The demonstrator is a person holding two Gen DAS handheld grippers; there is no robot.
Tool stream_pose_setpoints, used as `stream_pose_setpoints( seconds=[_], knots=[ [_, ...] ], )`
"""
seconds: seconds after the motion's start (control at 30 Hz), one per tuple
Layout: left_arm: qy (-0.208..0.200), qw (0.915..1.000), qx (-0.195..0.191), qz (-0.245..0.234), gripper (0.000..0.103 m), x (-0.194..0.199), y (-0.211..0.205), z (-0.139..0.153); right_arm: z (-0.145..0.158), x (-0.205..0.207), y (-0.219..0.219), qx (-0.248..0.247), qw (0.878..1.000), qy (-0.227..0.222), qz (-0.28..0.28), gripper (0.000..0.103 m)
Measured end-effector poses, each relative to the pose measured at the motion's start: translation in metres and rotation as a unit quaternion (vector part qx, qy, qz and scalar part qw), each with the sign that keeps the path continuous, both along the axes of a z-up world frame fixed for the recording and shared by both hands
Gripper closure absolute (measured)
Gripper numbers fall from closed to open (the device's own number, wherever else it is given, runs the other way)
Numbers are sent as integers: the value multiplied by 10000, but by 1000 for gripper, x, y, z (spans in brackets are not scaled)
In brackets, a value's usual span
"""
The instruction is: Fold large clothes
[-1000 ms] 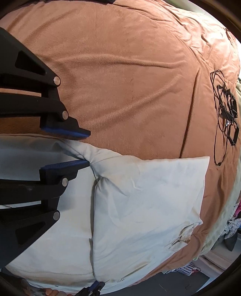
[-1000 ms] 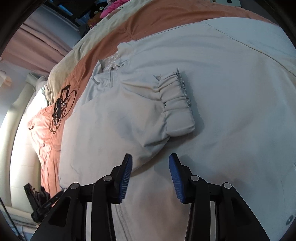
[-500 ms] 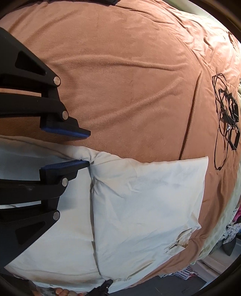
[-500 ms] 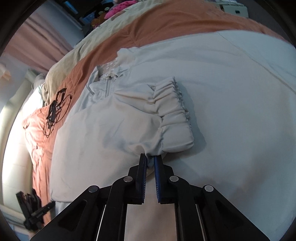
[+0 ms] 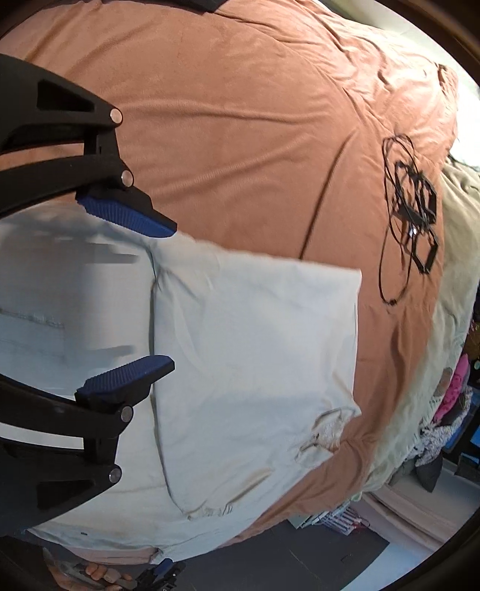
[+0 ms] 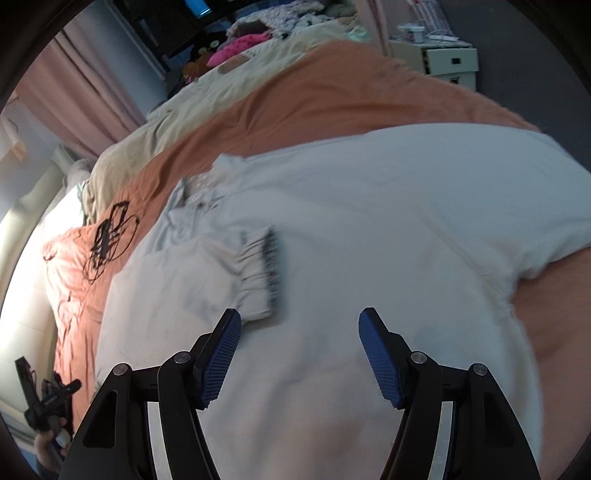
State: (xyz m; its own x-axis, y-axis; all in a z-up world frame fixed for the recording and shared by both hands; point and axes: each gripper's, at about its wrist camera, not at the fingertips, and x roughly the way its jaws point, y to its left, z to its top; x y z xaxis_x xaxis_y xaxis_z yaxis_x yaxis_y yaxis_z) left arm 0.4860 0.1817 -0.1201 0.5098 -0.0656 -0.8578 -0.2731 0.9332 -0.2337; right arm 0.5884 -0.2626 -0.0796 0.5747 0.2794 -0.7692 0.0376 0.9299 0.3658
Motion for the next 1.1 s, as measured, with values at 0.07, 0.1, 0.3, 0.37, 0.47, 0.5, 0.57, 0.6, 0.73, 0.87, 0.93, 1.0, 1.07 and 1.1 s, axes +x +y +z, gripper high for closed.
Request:
stream_pose_setpoints(
  seconds=[0.07,0.1,0.3,0.37,0.47,0.5,0.57,0.6,0.73,0.87,0.93,1.0,1.07,1.1],
  knots=[
    [-32,9999,-14,-119,36,5,-14,3,6,-5,-28,-29,9998,-57,-211,36],
    [-52,9998,-20,-194,36,8,-23,4,8,-8,-43,-22,9994,-81,-327,36],
    [-144,9985,10,-526,36,25,-71,12,13,-27,-133,100,9946,-178,-1013,36],
    [-155,9979,59,-624,36,30,-87,13,12,-31,-158,116,9928,-195,-1174,36],
    [-180,9970,98,-750,36,39,-110,15,7,-35,-193,147,9891,-214,-1448,36],
    [-184,9967,111,-783,36,42,-117,15,5,-36,-204,179,9880,-224,-1517,37],
    [-188,9960,160,-855,36,48,-133,15,0,-36,-226,225,9854,-222,-1676,39],
    [-189,9957,175,-890,36,50,-139,15,-4,-36,-237,268,9839,-224,-1753,40],
    [-168,9938,300,-1059,36,61,-167,10,-21,-32,-270,392,9792,-197,-1983,41],
    [-144,9920,393,-1194,36,72,-190,5,-40,-22,-300,536,9742,-168,-2184,41],
    [-133,9910,478,-1246,36,77,-199,3,-47,-17,-310,576,9725,-145,-2251,41],
    [-124,9904,515,-1280,36,80,-205,2,-55,-11,-319,657,9704,-138,-2320,48],
    [-100,9901,537,-1297,36,84,-210,-2,-61,-6,-328,737,9683,-126,-2382,50],
    [-86,9899,554,-1300,36,86,-212,-3,-64,-3,-331,751,9672,-126,-2423,50]
  ],
)
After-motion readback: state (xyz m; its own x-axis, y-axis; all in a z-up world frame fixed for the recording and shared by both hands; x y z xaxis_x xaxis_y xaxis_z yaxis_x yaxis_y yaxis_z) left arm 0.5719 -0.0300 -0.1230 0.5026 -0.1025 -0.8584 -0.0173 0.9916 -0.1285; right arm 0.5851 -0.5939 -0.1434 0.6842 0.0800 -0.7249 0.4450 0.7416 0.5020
